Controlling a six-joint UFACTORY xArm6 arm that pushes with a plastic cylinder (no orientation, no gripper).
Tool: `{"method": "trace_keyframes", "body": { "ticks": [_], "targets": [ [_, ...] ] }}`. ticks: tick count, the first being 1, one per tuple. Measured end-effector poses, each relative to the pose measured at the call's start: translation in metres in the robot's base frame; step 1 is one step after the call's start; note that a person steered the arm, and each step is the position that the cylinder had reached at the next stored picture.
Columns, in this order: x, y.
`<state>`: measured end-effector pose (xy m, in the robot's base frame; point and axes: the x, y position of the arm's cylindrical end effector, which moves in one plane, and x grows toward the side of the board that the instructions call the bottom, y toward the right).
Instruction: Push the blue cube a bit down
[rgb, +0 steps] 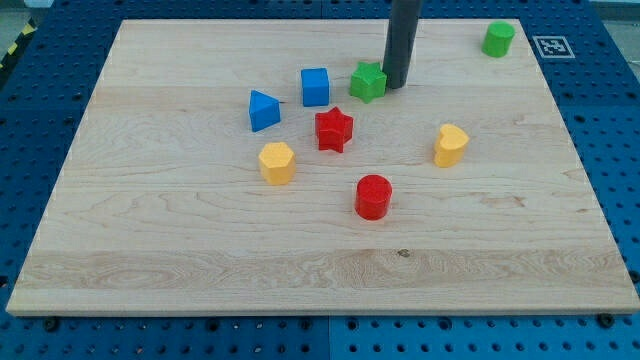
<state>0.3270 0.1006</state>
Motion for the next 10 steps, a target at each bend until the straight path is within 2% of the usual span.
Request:
{"method": "trace_keyframes", "body": {
  "ticks": [1,2,3,4,5,8,10],
  "targets": [
    [-0.011,0.019],
    [-0.026,-0.002],
    [-0.026,-0.057],
    [-0.025,-0.071],
    [-0.025,-0.055],
    [-0.020,-0.105],
    [-0.017,-0.106]
  ]
}}
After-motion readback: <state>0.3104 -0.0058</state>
